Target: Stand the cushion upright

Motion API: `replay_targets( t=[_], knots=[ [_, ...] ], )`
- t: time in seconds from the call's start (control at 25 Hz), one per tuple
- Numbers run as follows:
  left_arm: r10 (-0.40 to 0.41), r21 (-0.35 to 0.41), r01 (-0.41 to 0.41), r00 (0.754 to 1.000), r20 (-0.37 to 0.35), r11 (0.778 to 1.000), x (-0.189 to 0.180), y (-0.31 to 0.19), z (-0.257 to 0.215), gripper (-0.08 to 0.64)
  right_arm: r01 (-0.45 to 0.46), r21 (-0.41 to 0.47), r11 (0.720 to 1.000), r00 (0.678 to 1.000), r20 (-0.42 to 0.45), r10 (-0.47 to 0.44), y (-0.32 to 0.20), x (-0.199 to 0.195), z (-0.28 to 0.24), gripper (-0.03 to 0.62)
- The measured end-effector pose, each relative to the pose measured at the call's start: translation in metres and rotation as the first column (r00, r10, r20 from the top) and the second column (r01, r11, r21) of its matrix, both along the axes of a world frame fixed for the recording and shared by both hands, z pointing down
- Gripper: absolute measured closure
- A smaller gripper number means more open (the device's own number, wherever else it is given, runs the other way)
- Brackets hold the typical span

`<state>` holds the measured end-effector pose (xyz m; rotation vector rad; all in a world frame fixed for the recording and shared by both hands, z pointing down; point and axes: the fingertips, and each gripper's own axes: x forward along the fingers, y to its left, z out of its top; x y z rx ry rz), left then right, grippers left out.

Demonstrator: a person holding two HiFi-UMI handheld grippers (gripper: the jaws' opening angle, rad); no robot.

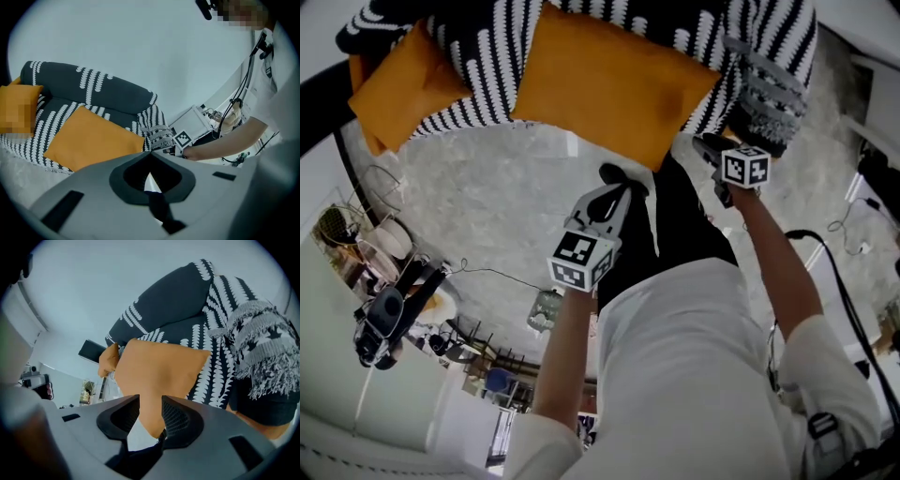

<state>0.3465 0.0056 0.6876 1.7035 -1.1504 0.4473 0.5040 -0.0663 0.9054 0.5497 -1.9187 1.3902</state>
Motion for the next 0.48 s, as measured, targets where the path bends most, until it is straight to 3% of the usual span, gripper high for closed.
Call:
replay_targets(
  t=[0.2,0.48],
  knots=[
    [0.027,-0.027,-0.027,1.000,-0.001,0.999,0.003,0.008,0.017,0.558,-0.066,-0.089,0.994,0.997,-0.043,0.063,0.017,0.009,0.040,0.413],
    [0.061,-0.036,-0.061,0.998,0.004,0.998,0.014,0.011,0.031,0.558,-0.092,-0.146,0.985,0.995,-0.062,0.084,0.031,0.009,0.072,0.393]
  ],
)
